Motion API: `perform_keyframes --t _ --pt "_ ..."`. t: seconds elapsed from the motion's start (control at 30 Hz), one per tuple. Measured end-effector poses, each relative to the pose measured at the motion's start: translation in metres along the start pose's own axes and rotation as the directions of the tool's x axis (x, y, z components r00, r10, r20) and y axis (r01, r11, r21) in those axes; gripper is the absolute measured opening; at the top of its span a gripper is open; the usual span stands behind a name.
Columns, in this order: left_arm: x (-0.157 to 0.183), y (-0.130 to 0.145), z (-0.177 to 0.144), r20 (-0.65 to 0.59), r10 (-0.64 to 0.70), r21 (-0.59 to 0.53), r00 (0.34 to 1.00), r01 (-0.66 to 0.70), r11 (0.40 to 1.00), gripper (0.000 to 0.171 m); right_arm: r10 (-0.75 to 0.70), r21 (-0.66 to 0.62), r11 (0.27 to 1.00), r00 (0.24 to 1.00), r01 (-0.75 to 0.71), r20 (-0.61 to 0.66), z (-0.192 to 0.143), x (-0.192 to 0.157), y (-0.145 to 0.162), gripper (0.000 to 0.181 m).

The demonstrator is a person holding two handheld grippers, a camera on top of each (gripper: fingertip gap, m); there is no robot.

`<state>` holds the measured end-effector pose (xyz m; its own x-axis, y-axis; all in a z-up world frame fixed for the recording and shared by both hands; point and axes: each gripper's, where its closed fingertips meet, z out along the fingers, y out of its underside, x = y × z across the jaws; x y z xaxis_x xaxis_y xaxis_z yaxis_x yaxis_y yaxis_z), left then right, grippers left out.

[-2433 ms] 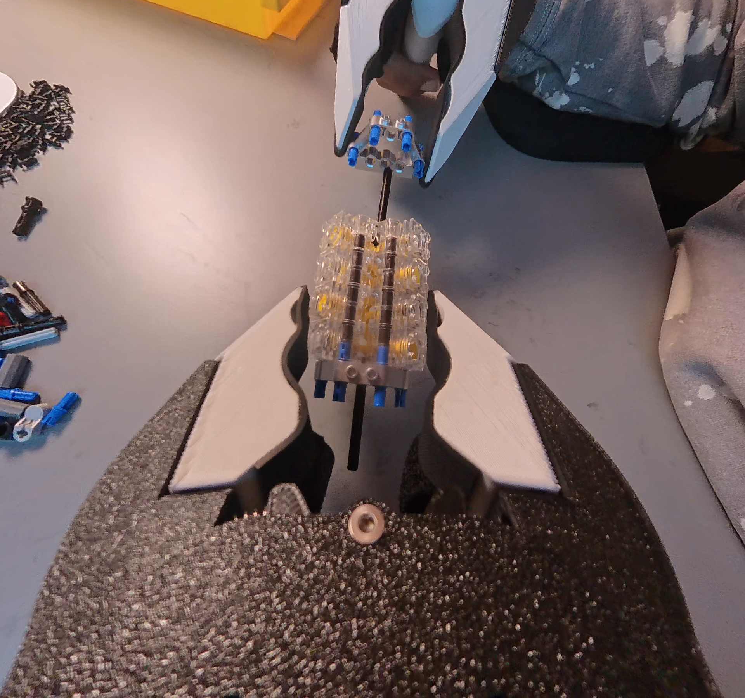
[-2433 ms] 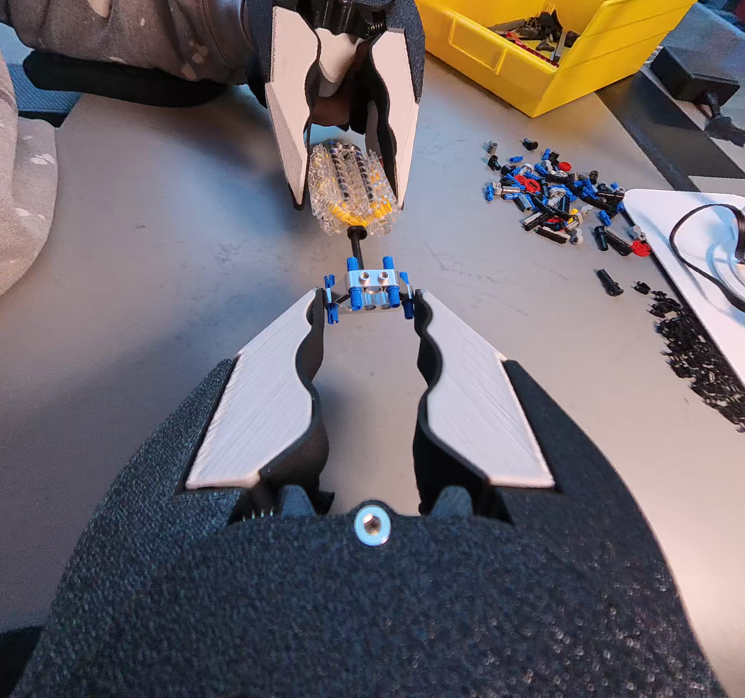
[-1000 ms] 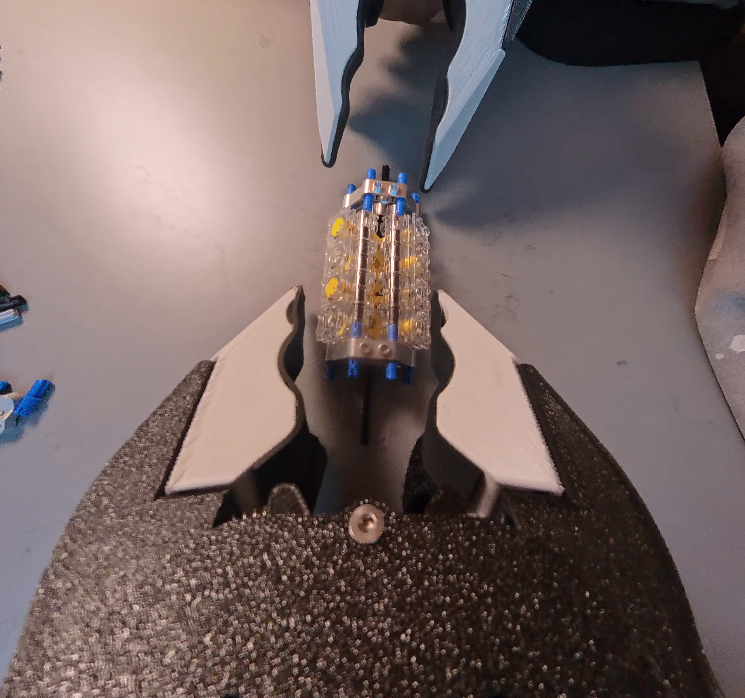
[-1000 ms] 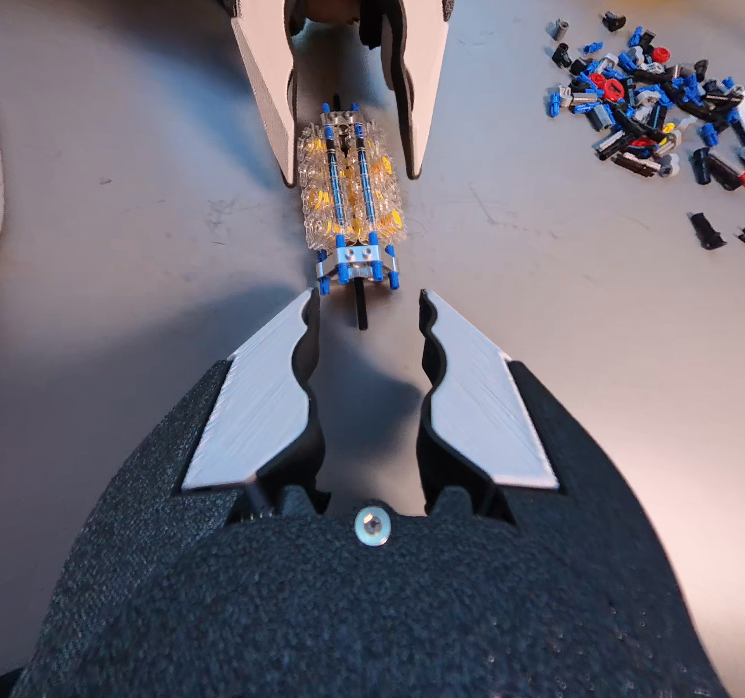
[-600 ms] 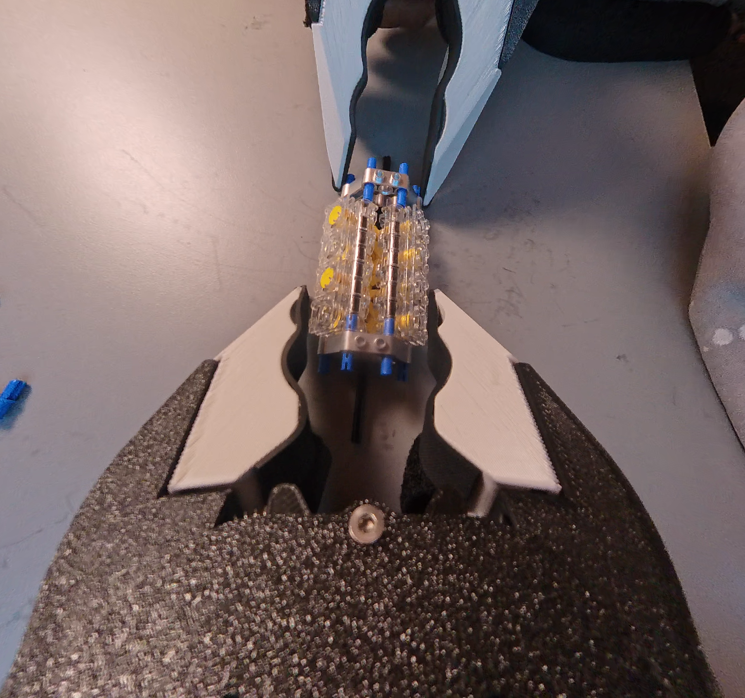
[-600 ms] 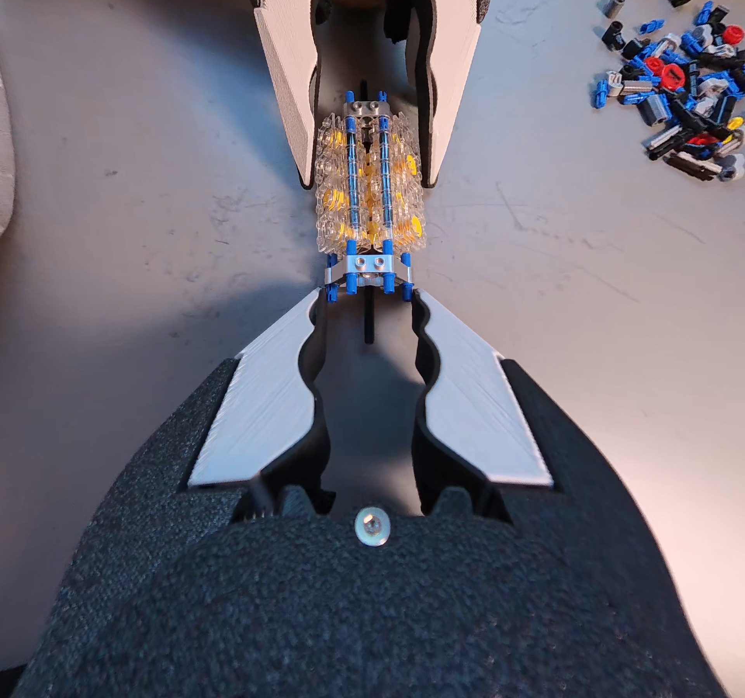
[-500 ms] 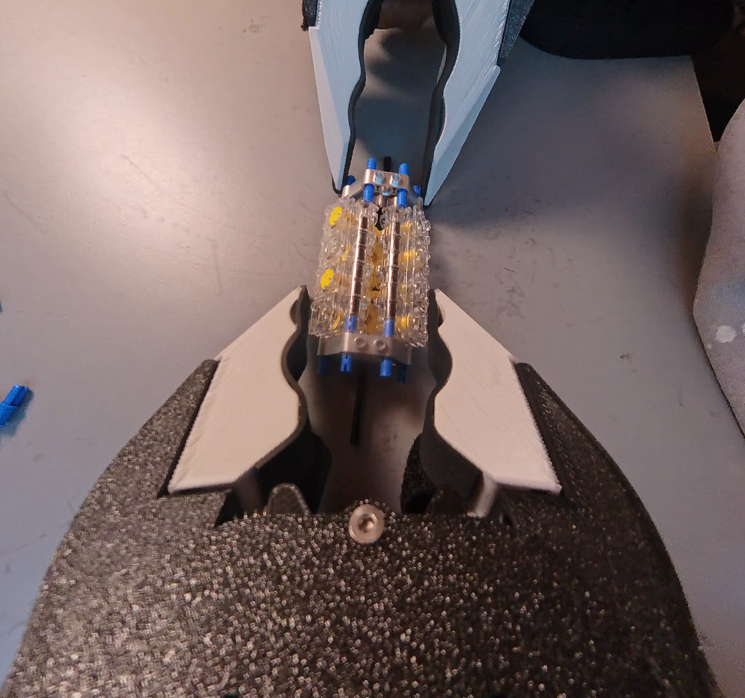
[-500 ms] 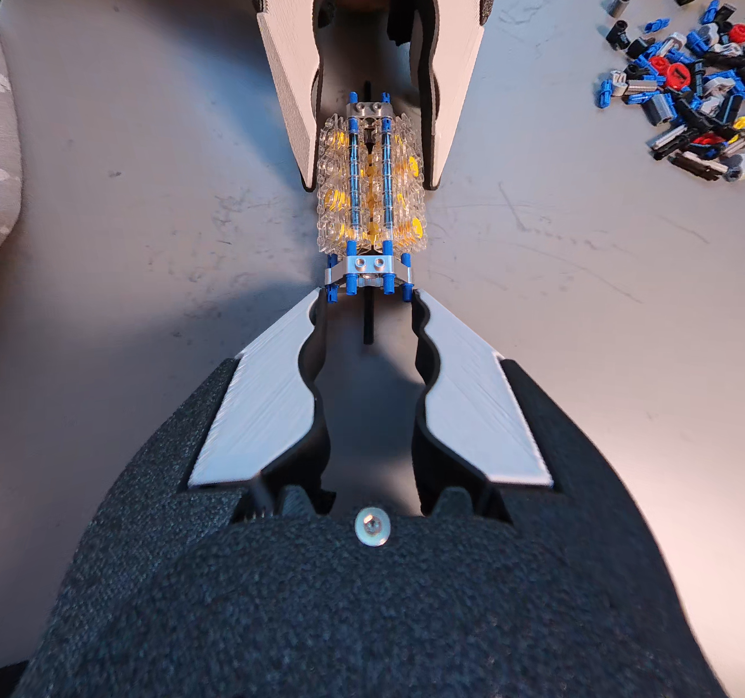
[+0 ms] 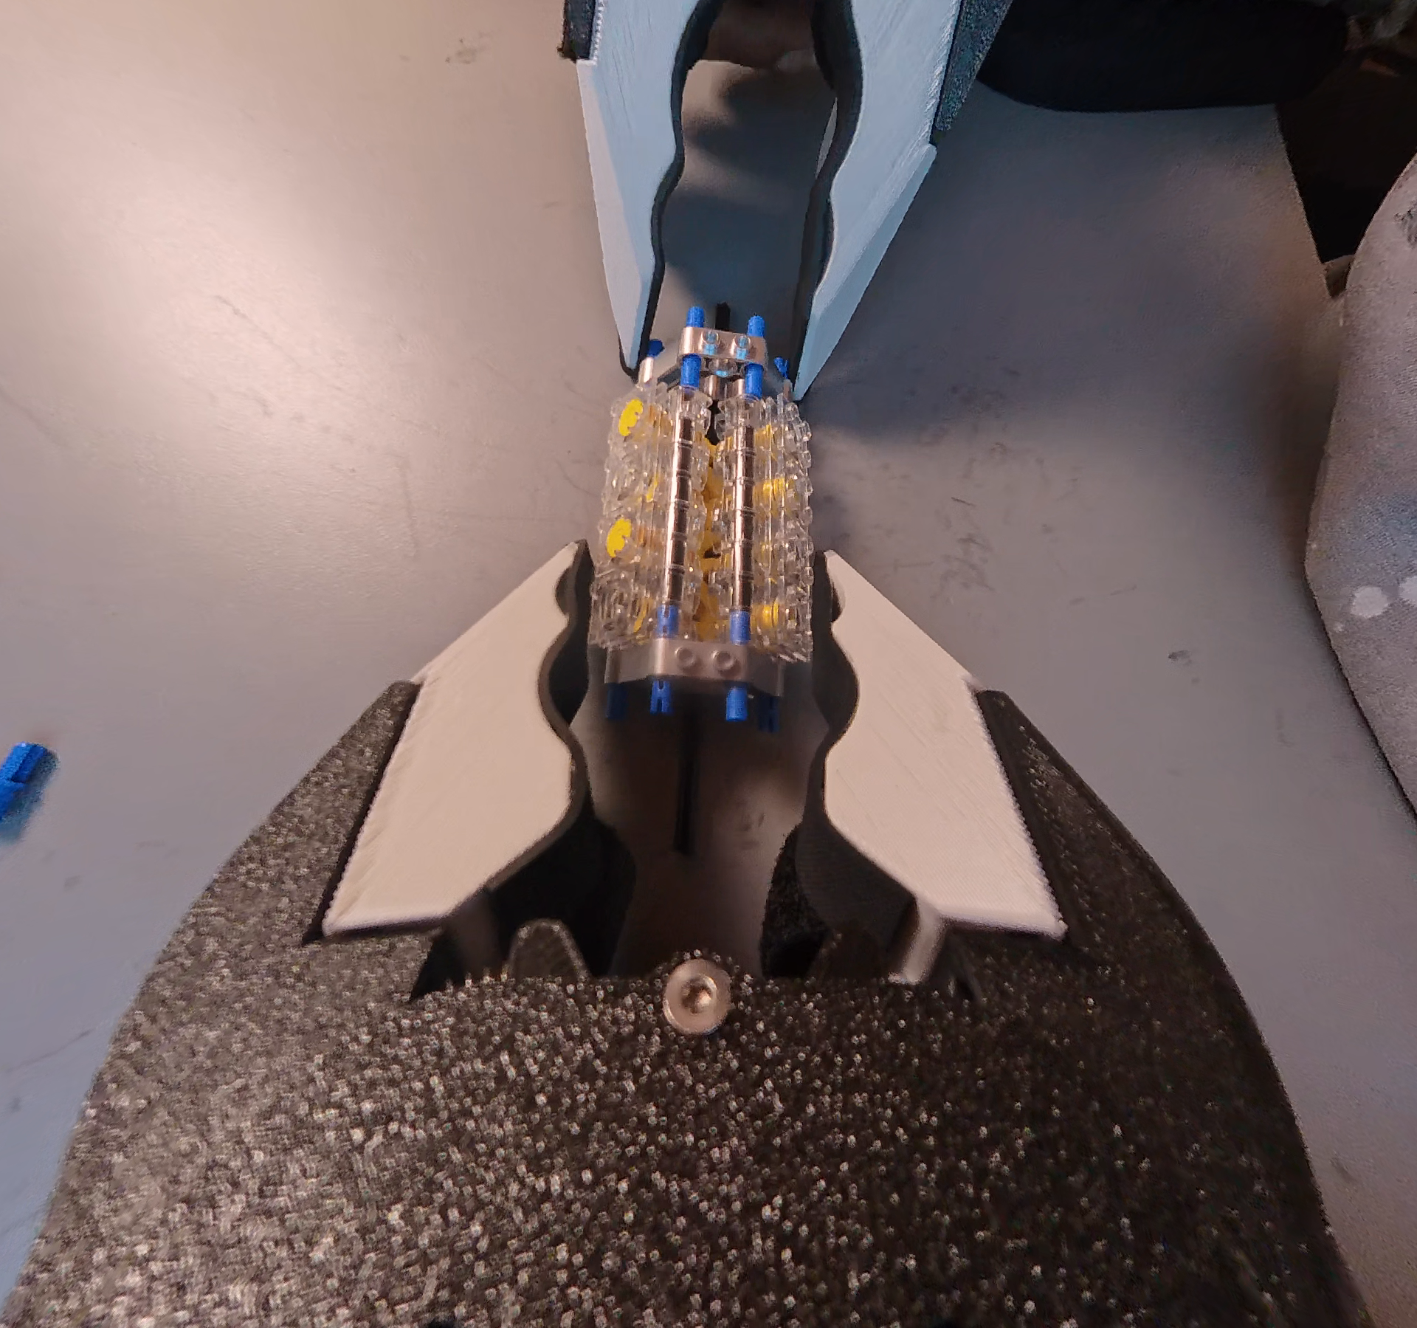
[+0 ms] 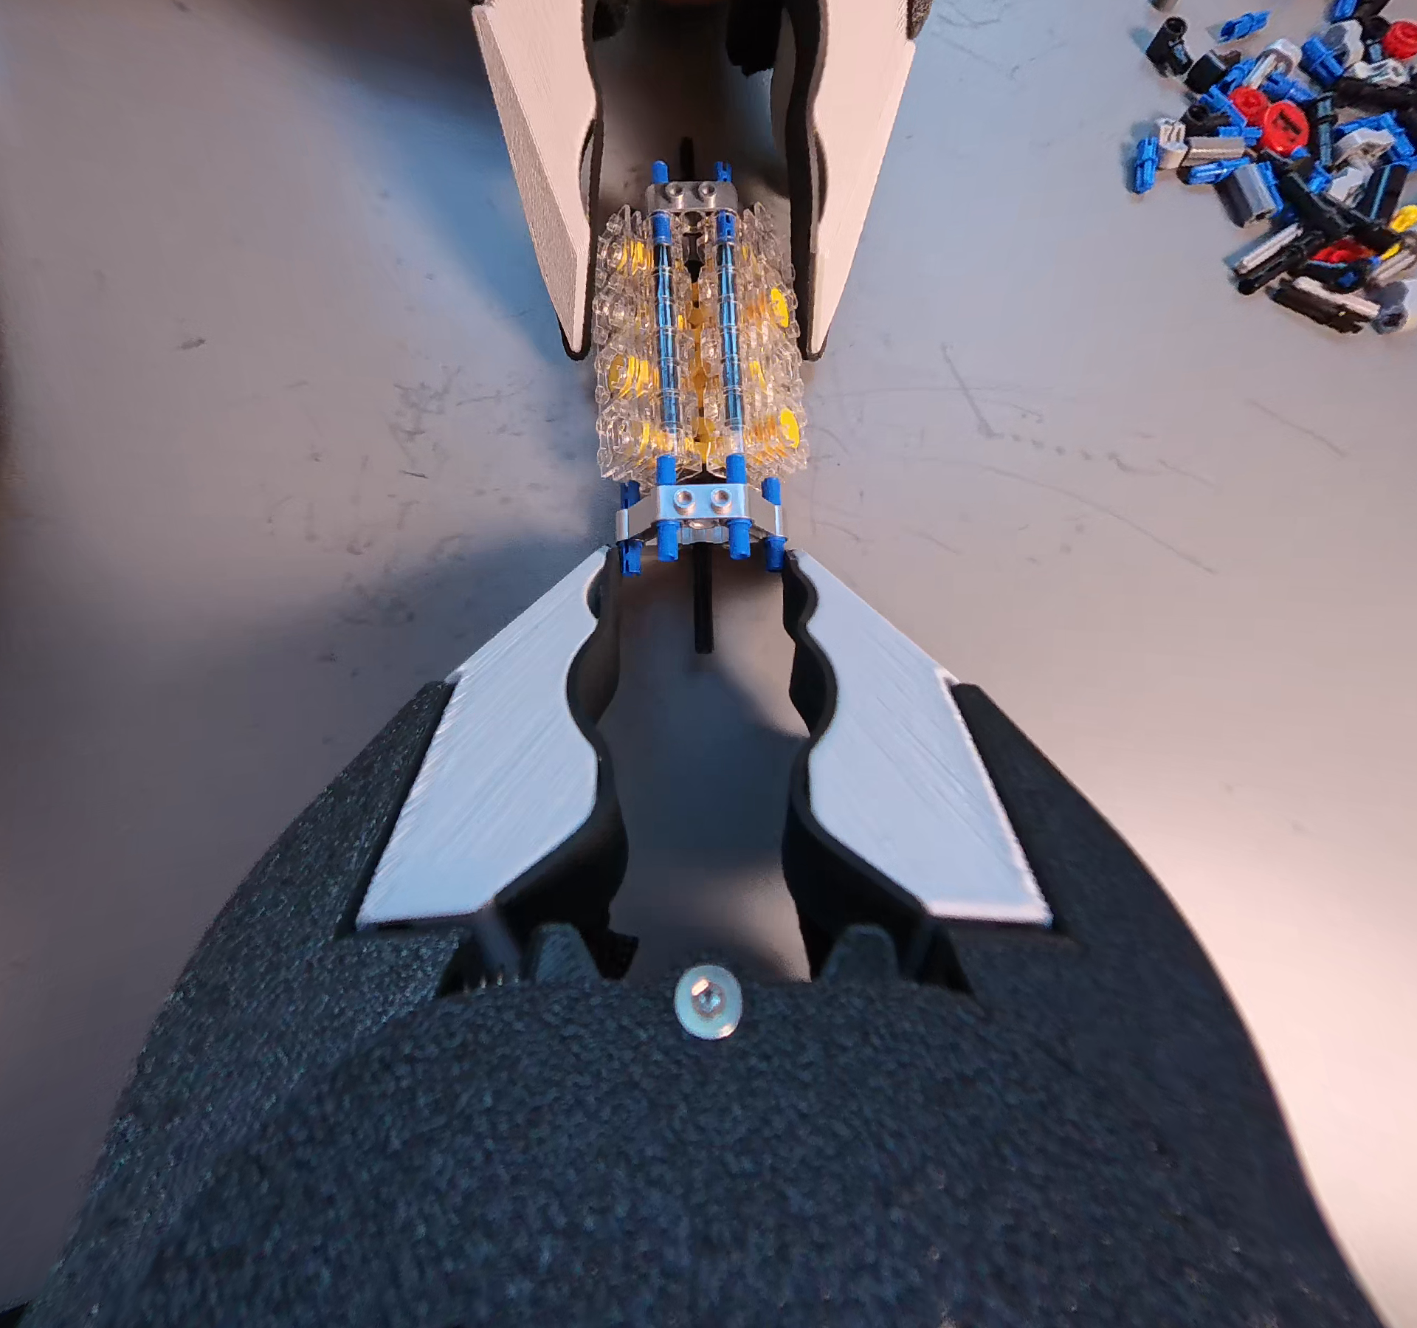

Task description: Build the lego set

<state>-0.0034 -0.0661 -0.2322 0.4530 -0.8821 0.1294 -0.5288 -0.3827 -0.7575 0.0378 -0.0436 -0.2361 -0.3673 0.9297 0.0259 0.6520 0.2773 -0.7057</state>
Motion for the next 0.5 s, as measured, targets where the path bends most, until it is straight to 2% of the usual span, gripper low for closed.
perform_keyframes --t 0.23,0.5 --pt "0.0008 -0.0003 -0.0014 -0.062 -0.057 -0.003 0.996 0.056 0.998 0.056 -0.019 -0.018 1.0 0.999 0.019 -0.031 0.0006 -0.0005 -0.0013 0.039" --pt "0.0009 0.001 -0.0014 -0.056 -0.031 -0.002 0.998 0.031 1.0 0.056 0.092 -0.043 0.995 0.995 -0.094 -0.05 0.0019 -0.0012 -0.0017 0.039"
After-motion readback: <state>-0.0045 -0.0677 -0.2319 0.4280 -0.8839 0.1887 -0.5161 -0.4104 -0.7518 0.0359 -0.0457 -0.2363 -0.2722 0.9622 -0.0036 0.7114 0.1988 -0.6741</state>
